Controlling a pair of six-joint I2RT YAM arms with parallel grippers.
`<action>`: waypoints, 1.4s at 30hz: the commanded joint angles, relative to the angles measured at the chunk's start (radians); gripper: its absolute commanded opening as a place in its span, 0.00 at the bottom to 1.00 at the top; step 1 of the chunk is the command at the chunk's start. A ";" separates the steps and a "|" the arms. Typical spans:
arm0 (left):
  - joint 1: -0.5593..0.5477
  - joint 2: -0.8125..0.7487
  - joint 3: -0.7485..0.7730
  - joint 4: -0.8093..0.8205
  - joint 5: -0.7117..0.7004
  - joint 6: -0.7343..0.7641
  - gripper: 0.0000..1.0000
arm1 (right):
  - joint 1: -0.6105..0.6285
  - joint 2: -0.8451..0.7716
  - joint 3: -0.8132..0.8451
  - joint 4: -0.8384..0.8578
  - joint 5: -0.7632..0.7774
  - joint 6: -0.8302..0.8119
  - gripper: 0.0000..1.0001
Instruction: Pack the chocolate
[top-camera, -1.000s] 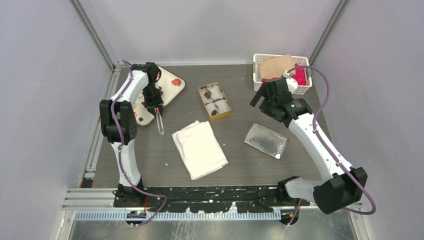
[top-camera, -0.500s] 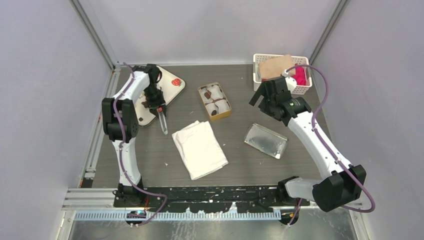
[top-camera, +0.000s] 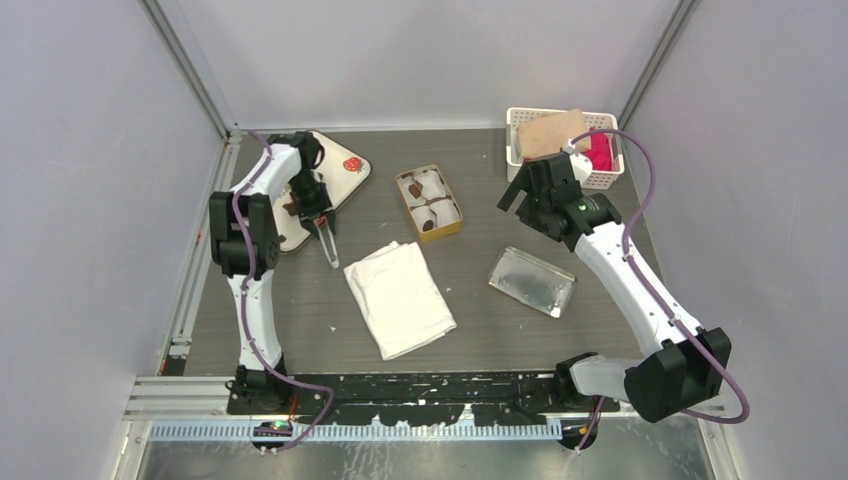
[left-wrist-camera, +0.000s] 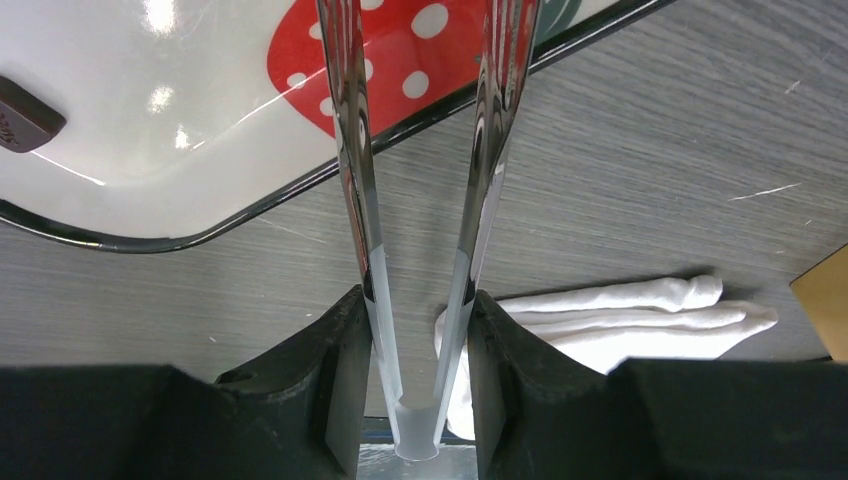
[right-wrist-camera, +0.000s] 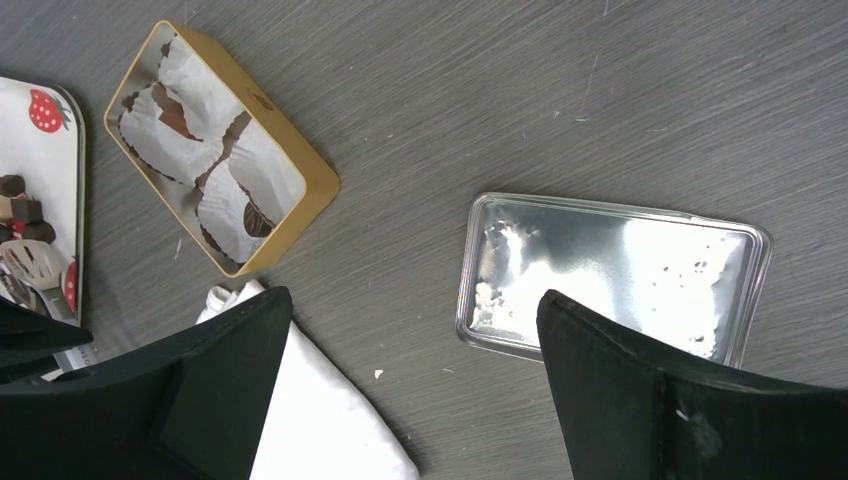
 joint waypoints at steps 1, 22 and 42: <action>0.008 -0.001 0.053 0.008 0.015 -0.026 0.38 | -0.004 0.000 0.020 0.050 -0.005 0.002 0.98; 0.012 0.043 0.070 0.029 0.079 -0.045 0.41 | -0.003 0.000 0.020 0.052 -0.003 0.003 0.98; 0.047 0.106 0.149 -0.011 0.094 -0.031 0.41 | -0.004 0.017 0.036 0.052 -0.012 0.000 0.98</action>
